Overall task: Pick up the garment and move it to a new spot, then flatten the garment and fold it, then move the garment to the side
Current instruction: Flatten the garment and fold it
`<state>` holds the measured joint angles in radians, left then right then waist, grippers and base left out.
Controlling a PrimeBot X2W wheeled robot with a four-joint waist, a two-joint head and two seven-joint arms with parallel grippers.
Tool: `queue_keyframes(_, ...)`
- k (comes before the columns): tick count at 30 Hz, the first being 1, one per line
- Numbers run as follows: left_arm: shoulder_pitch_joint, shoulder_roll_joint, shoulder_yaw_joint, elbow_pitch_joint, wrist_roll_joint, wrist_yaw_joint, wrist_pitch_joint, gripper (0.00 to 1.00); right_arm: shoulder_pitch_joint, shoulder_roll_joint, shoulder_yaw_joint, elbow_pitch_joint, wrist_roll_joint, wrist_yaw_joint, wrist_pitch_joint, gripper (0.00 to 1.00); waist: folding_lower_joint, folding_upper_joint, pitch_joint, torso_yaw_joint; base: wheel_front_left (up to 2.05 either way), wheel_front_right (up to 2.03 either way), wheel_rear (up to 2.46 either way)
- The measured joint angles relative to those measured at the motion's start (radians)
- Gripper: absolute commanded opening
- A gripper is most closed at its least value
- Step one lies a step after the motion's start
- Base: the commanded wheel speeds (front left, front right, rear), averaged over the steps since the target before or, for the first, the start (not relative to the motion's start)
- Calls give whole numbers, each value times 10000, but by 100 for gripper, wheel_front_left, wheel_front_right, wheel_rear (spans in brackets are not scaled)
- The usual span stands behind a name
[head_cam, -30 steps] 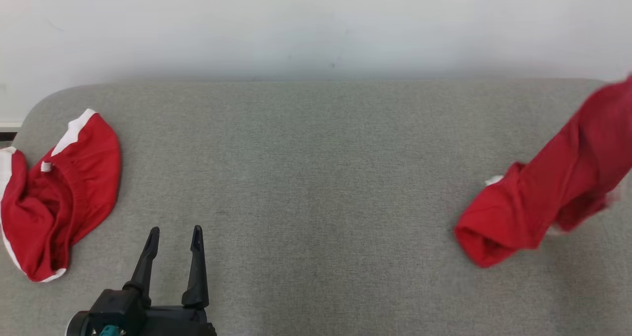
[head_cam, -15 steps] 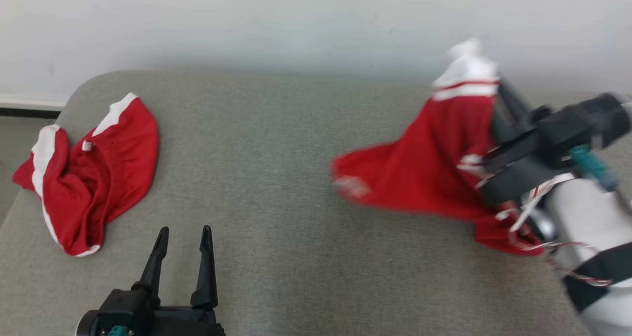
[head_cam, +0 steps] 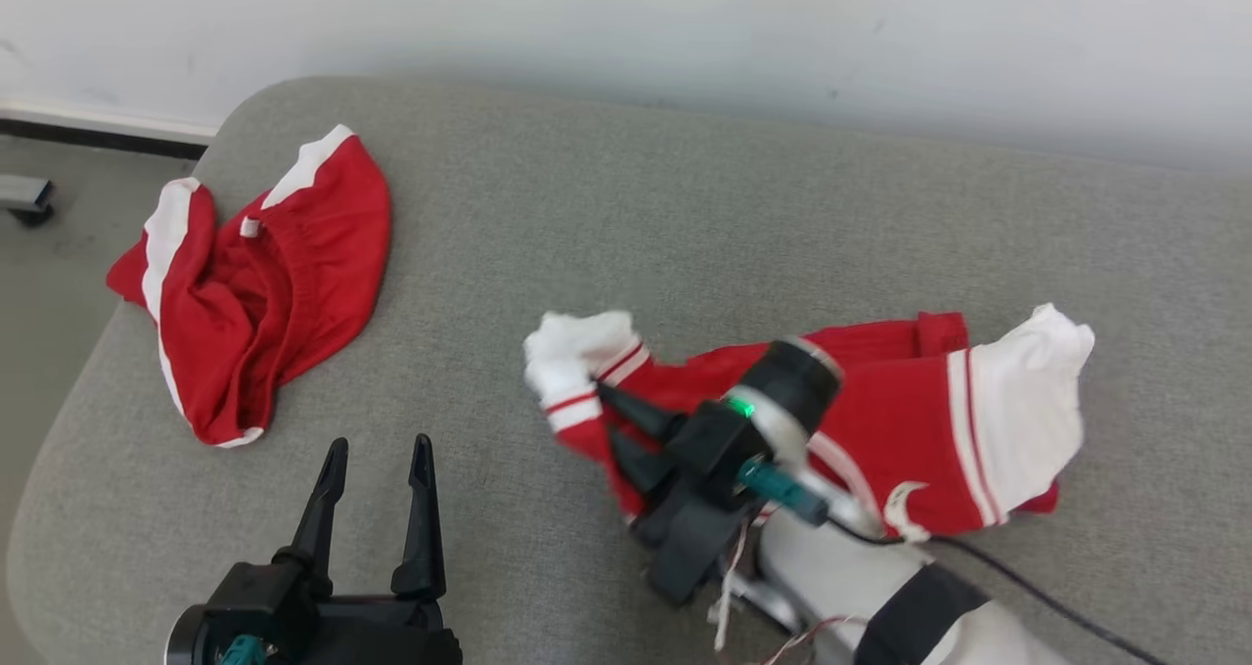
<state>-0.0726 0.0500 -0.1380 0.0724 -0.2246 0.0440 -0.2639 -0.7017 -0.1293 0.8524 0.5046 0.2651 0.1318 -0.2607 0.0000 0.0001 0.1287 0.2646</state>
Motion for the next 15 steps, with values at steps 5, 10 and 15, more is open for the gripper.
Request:
queue_keyframes(5, -24, 0, -17, -19, -50, 48, 0, 100, 320, 408, 477, 320, 244, 0, -8, 65, 0, 0, 187, 171, 0, 0, 0)
queue_keyframes(10, -78, 0, -36, 6, -98, 92, 0, 100, 279, 581, 347, 633, 228, 2, -10, 100, 0, 0, 236, 104, 0, 0, 0)
queue_keyframes(15, -98, 0, 67, 61, -54, 94, 0, 100, 109, 192, -238, 746, -54, 0, -10, 100, 0, 0, 113, -109, 0, 0, 0)
